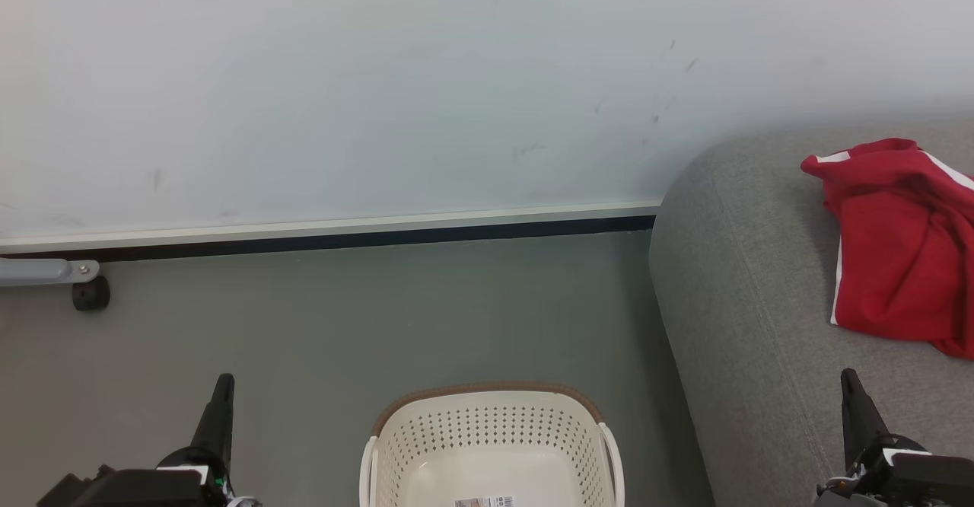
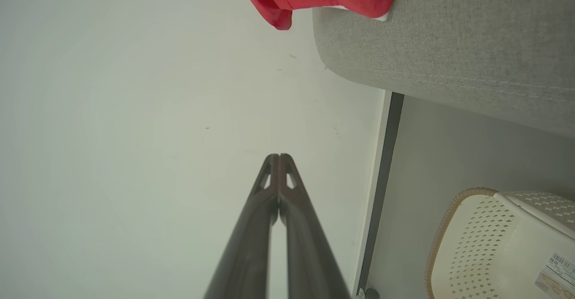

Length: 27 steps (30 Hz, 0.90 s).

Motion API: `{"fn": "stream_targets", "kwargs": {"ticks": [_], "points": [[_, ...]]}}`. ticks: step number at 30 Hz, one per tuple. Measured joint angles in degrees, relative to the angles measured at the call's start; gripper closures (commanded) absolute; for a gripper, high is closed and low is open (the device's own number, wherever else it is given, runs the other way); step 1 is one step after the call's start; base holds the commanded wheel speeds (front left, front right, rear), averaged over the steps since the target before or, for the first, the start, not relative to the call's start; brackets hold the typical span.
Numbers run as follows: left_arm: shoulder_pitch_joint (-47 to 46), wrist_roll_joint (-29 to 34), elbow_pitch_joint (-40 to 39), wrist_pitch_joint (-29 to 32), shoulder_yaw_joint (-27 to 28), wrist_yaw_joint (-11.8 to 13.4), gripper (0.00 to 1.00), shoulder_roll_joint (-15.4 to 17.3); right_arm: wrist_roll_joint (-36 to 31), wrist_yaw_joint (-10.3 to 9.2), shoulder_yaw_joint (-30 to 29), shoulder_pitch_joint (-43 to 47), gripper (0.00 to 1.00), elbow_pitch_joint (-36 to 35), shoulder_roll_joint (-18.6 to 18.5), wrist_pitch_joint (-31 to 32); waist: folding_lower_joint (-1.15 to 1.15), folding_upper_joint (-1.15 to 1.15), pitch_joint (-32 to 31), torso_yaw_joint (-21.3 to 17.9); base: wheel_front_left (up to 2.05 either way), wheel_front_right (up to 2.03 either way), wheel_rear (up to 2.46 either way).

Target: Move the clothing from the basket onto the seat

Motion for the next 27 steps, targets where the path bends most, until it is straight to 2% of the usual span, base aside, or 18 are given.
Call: {"fn": "stream_targets", "kwargs": {"ticks": [27], "points": [[0.00, 0.00, 0.03, 0.00, -0.01, 0.00, 1.00, 0.00, 0.01, 0.00, 0.00, 0.00, 1.00, 0.00, 0.01, -0.01, 0.00, 0.00, 0.00, 0.00, 0.00, 0.00, 0.00]]}}
